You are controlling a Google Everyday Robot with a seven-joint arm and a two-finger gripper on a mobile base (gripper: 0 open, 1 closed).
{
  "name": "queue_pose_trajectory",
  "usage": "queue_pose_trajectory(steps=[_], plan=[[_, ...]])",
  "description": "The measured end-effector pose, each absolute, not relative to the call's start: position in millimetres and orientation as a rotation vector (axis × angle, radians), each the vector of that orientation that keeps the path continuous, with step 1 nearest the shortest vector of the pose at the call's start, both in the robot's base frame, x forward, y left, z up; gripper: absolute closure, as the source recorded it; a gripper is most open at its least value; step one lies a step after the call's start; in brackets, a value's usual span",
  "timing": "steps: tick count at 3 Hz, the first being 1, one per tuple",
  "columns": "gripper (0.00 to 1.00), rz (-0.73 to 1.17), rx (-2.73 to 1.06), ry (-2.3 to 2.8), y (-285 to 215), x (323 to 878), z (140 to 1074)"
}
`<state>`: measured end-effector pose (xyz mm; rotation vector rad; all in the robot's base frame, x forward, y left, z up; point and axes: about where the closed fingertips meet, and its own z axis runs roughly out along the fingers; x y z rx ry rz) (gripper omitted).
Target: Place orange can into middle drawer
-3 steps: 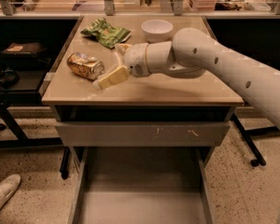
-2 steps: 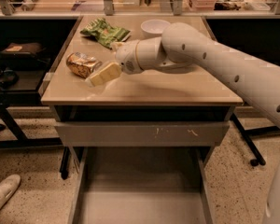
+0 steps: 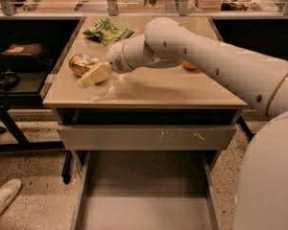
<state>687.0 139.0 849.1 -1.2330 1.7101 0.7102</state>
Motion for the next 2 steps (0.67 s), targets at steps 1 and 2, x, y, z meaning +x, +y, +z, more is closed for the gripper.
queue_pose_trajectory(steps=[1, 2], plan=[[0.00, 0.745, -1.228, 1.741, 149.5, 696.7, 837.1], [0.20, 0.747, -1.228, 1.742, 150.0, 697.1, 836.6]])
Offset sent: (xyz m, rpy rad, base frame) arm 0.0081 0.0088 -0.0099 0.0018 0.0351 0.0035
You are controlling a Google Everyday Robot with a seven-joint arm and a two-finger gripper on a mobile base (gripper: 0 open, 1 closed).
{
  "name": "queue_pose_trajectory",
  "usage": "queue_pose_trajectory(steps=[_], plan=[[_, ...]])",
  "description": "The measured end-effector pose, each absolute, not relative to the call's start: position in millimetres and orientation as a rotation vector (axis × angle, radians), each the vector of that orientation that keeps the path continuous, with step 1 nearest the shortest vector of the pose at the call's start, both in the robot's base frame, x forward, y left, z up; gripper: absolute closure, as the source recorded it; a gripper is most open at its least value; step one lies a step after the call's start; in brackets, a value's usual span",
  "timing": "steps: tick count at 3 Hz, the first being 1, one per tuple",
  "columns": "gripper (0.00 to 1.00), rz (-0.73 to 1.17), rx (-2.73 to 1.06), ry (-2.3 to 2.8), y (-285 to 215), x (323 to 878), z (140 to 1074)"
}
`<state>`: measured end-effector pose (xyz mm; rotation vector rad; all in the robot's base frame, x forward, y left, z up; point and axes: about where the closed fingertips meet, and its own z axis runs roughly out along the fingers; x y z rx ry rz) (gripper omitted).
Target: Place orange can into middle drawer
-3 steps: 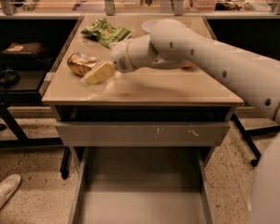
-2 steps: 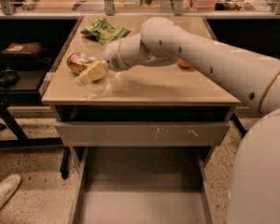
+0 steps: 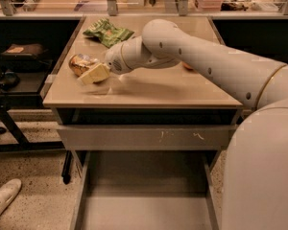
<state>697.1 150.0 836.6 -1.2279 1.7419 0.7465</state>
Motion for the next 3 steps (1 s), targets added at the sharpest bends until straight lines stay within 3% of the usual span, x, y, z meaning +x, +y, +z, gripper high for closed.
queue_pose_trajectory(steps=[3], plan=[[0.88, 0.747, -1.228, 1.742, 150.1, 697.1, 836.6]])
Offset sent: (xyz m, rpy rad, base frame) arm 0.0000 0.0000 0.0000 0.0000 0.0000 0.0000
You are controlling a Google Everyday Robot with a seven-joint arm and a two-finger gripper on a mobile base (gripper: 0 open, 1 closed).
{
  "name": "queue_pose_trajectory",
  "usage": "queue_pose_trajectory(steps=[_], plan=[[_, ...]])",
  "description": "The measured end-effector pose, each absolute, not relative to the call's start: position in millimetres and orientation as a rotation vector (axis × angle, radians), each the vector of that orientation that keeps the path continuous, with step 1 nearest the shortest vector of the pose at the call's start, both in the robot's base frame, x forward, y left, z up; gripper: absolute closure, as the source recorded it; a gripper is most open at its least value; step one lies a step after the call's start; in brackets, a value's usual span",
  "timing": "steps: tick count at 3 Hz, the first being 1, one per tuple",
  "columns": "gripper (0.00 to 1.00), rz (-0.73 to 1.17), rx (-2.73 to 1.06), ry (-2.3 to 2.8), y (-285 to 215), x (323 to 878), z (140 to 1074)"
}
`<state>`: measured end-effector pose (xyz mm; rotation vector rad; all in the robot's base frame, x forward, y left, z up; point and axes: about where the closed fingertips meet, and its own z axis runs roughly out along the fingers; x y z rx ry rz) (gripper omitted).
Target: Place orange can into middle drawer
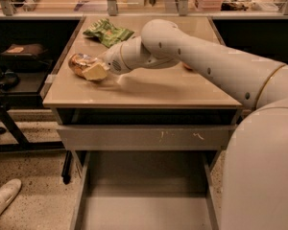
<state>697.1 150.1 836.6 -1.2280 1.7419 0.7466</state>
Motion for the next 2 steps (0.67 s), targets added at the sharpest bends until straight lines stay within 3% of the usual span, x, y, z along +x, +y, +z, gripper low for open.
queue_pose_trajectory(steps=[1, 2], plan=[[1.00, 0.755, -1.239, 1.729, 153.4, 691.2, 835.3], [1.00, 0.723, -1.251, 1.695, 133.6, 663.4, 845.8]])
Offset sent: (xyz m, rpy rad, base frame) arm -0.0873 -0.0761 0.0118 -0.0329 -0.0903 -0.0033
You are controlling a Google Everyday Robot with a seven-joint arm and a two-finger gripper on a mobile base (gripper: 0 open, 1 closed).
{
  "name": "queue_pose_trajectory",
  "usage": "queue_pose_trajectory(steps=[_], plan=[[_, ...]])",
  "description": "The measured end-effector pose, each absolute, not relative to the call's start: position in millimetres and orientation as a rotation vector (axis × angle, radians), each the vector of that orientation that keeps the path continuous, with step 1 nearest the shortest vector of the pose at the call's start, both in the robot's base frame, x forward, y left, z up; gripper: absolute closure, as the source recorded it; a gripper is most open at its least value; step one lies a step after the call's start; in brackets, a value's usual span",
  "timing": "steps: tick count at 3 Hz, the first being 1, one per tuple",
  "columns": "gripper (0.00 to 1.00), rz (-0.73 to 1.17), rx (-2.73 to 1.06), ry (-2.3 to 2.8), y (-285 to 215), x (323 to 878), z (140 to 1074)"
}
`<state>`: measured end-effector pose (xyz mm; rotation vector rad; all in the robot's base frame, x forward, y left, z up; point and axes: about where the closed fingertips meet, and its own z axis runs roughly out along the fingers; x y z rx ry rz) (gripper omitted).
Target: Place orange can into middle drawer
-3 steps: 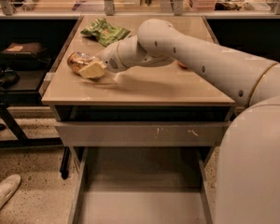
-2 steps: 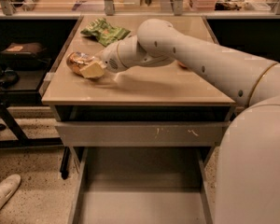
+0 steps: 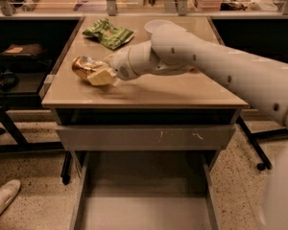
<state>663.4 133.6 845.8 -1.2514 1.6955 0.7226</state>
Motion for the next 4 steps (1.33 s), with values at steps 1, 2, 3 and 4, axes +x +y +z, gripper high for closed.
queue_pose_trajectory(steps=[1, 2, 3, 4], plan=[[1.00, 0.683, -1.251, 1.645, 100.3, 610.2, 856.5], [1.00, 0.676, -1.252, 1.588, 86.8, 548.4, 857.3], [1.00, 0.674, -1.249, 1.570, 68.4, 486.0, 838.8], [1.00, 0.677, -1.214, 1.589, 41.2, 437.7, 804.7]])
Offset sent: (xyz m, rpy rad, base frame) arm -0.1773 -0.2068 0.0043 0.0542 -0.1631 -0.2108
